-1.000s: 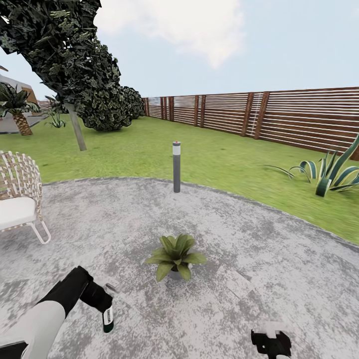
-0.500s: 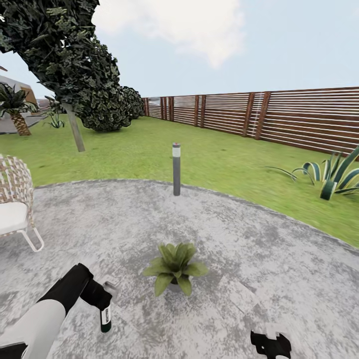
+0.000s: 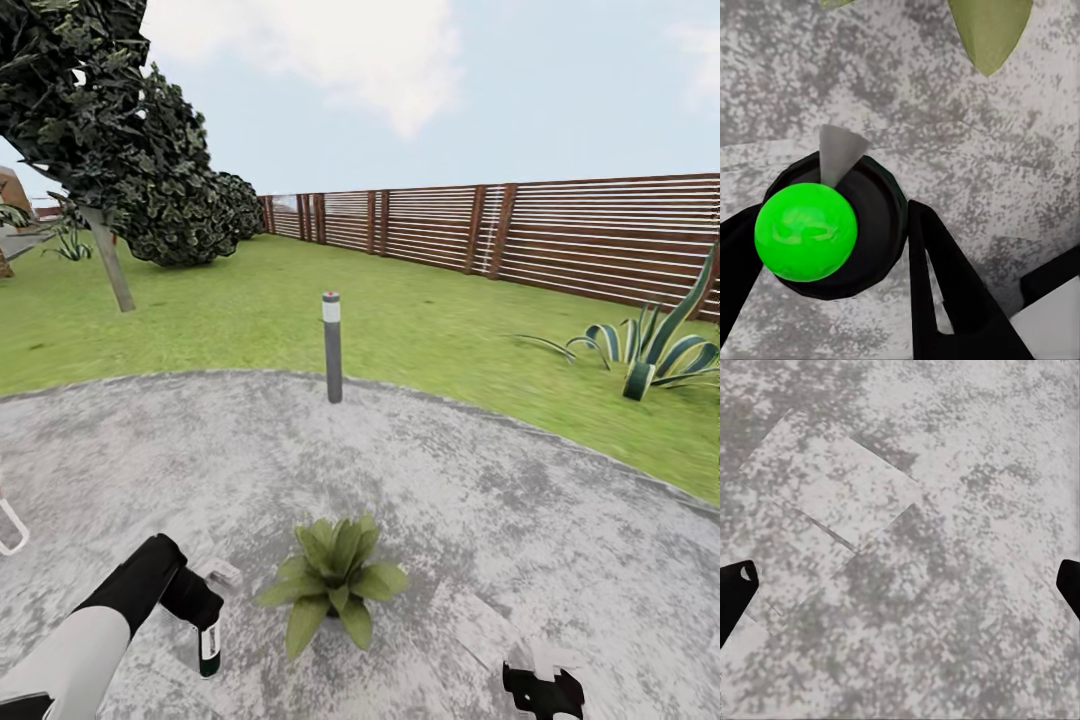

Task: Pick up the pesticide atomizer in the garden and spray insectifuge to fully cover both potted plants in the garden.

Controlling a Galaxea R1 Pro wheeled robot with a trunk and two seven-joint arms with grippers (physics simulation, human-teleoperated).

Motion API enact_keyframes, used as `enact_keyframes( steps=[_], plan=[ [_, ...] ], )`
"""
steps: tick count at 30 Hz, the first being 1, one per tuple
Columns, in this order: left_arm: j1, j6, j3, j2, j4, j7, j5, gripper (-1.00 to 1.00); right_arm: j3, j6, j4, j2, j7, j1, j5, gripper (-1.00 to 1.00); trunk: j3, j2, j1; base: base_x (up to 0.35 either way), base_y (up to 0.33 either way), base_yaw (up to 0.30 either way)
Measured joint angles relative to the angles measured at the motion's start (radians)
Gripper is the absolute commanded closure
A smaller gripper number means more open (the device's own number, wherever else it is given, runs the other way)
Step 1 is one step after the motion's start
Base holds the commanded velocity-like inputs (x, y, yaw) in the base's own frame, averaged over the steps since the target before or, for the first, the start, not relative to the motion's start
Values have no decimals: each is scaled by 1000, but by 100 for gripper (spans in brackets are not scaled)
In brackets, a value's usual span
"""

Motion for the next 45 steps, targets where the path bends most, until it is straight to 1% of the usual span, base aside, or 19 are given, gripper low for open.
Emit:
enact_keyframes(
  steps=[5,20,29,30,32,37,39,41,43,45],
  plan=[
    [2,0,-51,2,10,-1,0,100,0,0,-1,0,-2,0,-1,-100,-1,0,1,41,11,-12],
    [2,0,-58,4,15,-1,3,100,-1,0,-1,0,-5,0,-3,-100,-23,0,1,5,4,0],
    [4,0,-58,-1,17,-5,3,100,-3,0,-2,-3,-5,0,-3,-100,-37,0,0,180,106,0],
    [29,-1,-82,3,17,-5,-27,100,-3,-1,-1,-8,-2,0,-2,-100,-37,0,1,9,4,0],
    [50,-1,-93,7,16,-6,-38,100,-2,-1,-1,-10,0,0,-2,-100,-37,0,1,2,1,0],
    [48,1,-93,0,13,-7,-37,100,-2,0,-1,-10,-2,0,-2,-100,-37,0,1,0,0,0],
    [42,2,-95,-2,14,-25,-35,100,-1,0,-1,-10,-3,0,-2,-100,-37,0,1,0,0,-4],
    [37,13,-96,-2,9,-92,-38,100,-1,0,-1,-9,-2,0,-1,-100,-37,0,1,0,0,-142],
    [36,23,-97,-3,7,-126,-45,100,-1,0,-1,-8,-2,0,-2,-100,-37,0,1,0,0,-240],
    [39,30,-98,-2,11,-146,-61,100,-1,0,0,-9,-2,0,-3,-100,-37,0,1,0,0,-286]
  ],
)
